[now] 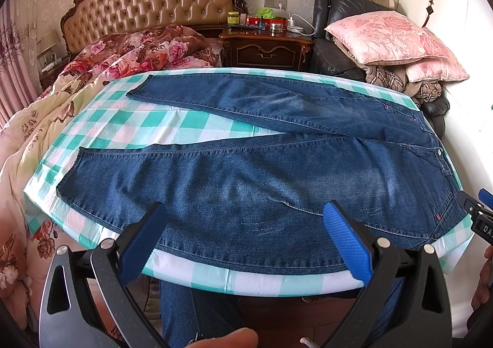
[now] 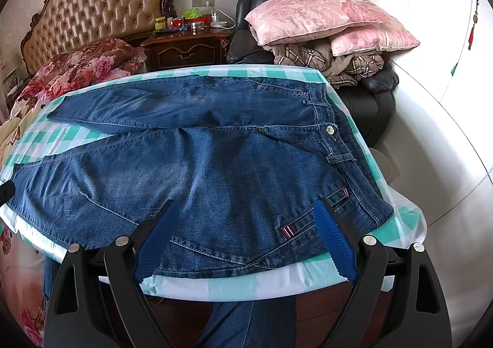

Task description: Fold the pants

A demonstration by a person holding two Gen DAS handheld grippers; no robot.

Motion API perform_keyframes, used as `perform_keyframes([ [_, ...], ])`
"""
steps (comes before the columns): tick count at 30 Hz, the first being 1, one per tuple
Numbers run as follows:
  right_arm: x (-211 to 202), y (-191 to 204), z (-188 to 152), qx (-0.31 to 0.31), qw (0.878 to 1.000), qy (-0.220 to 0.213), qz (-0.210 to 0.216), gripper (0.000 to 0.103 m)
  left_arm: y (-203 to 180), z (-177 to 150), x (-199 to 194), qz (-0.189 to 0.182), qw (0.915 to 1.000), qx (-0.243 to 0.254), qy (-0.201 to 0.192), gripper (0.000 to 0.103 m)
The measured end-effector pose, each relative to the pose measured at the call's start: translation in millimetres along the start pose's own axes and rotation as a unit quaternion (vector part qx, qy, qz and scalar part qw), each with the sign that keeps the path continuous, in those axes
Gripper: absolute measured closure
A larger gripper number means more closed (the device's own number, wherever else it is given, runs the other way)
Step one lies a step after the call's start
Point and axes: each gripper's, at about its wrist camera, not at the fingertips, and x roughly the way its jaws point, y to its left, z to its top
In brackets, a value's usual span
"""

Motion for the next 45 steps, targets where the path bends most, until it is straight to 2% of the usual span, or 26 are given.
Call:
perform_keyframes([
  [16, 15, -3, -2, 0.004, 1.0, 0.017, 0.003, 0.018, -1, -1, 9, 0.001, 0.9999, 0.002, 0.01, 0.002],
  [18, 22, -7, 1, 0.011, 0.999, 0.028, 0.021, 0.018, -2, -1, 15, 0.001, 0.9999, 0.002, 0.017, 0.002],
  [19, 29, -12, 4, 0.025, 0.998, 0.043, 0.045, 0.018, -1, 0, 19, -0.001, 0.9998, 0.002, 0.02, 0.002],
  [20, 39, -22, 10, 0.048, 0.994, 0.062, 0.074, 0.018, -1, 1, 21, -0.001, 0.9998, 0.001, 0.021, 0.002],
  [21, 44, -30, 16, 0.058, 0.993, 0.065, 0.078, 0.018, 2, 1, 25, -0.004, 0.9998, 0.0, 0.019, 0.002],
  [25, 77, -83, 73, 0.081, 0.995, 0.045, 0.042, 0.017, 14, 6, 40, -0.037, 0.9991, -0.013, 0.016, 0.002],
  [27, 118, -122, 117, 0.103, 0.993, 0.058, 0.023, 0.017, 20, 8, 47, -0.043, 0.9986, -0.024, 0.02, 0.002],
  [30, 187, -167, 171, 0.126, 0.988, 0.086, -0.001, 0.017, 32, 11, 63, -0.071, 0.9947, -0.055, 0.051, 0.002],
  [31, 208, -175, 183, 0.129, 0.987, 0.099, -0.005, 0.018, 36, 12, 69, -0.079, 0.9929, -0.067, 0.06, 0.002],
  [33, 256, -190, 208, 0.138, 0.982, 0.129, -0.002, 0.03, 40, 13, 77, -0.073, 0.9923, -0.072, 0.069, 0.002],
  [36, 301, -196, 230, 0.13, 0.981, 0.146, 0.003, 0.033, 45, 15, 88, -0.053, 0.9927, -0.076, 0.078, 0.002],
  [40, 345, -202, 240, 0.131, 0.977, 0.167, -0.006, 0.033, 57, 16, 100, -0.035, 0.9911, -0.089, 0.092, 0.002],
  [41, 352, -200, 241, 0.122, 0.978, 0.171, -0.008, 0.036, 59, 16, 102, -0.031, 0.9909, -0.09, 0.095, 0.002],
  [42, 359, -197, 241, 0.111, 0.978, 0.176, -0.005, 0.045, 61, 16, 103, -0.029, 0.9908, -0.09, 0.097, 0.002],
  [43, 362, -195, 241, 0.105, 0.979, 0.175, -0.004, 0.046, 62, 16, 105, -0.025, 0.9907, -0.091, 0.099, 0.002],
  [44, 363, -192, 243, 0.095, 0.981, 0.169, -0.001, 0.058, 63, 16, 105, -0.023, 0.9906, -0.091, 0.1, 0.002],
  [45, 363, -189, 245, 0.09, 0.982, 0.165, 0.014, 0.078, 64, 15, 105, -0.022, 0.9905, -0.091, 0.101, 0.002],
])
